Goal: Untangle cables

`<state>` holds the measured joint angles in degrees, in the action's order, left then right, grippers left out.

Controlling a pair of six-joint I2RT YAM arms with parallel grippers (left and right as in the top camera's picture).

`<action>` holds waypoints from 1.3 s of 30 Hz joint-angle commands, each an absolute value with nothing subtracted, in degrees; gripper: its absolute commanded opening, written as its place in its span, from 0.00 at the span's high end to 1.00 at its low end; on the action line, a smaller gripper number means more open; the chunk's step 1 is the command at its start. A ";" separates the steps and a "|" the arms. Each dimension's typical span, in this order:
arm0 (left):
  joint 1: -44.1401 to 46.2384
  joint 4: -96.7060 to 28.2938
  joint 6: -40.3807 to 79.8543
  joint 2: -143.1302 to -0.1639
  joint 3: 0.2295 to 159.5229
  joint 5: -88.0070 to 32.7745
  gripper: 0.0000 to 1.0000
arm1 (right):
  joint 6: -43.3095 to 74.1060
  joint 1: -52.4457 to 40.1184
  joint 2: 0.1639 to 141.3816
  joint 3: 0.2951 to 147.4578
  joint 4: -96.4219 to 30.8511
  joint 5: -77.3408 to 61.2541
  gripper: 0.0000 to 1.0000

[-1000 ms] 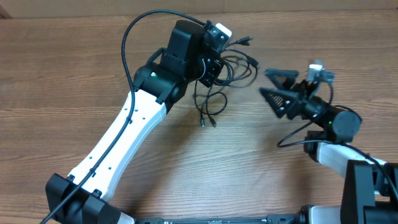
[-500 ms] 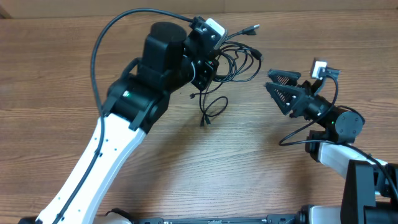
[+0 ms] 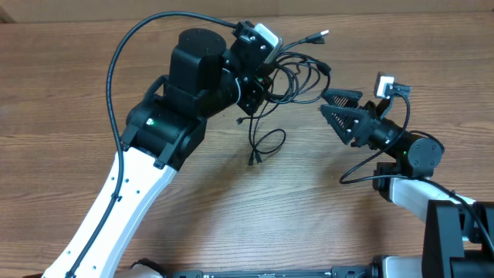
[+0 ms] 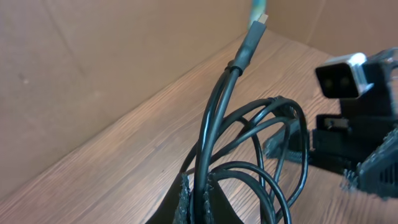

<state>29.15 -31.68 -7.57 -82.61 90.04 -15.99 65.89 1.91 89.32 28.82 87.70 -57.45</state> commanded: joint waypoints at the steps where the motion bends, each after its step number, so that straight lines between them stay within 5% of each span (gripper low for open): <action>1: 28.93 -30.48 -7.03 -83.59 91.35 -20.32 0.96 | 66.26 0.38 88.88 29.39 90.74 -54.85 0.00; 18: 28.88 -29.43 -4.54 -85.06 91.35 -27.40 0.96 | 61.60 -3.25 88.90 29.39 87.44 -50.17 0.00; 39: 24.18 -27.83 41.71 -84.86 91.35 -22.94 0.96 | 23.66 -3.92 88.90 29.39 80.86 -56.60 0.00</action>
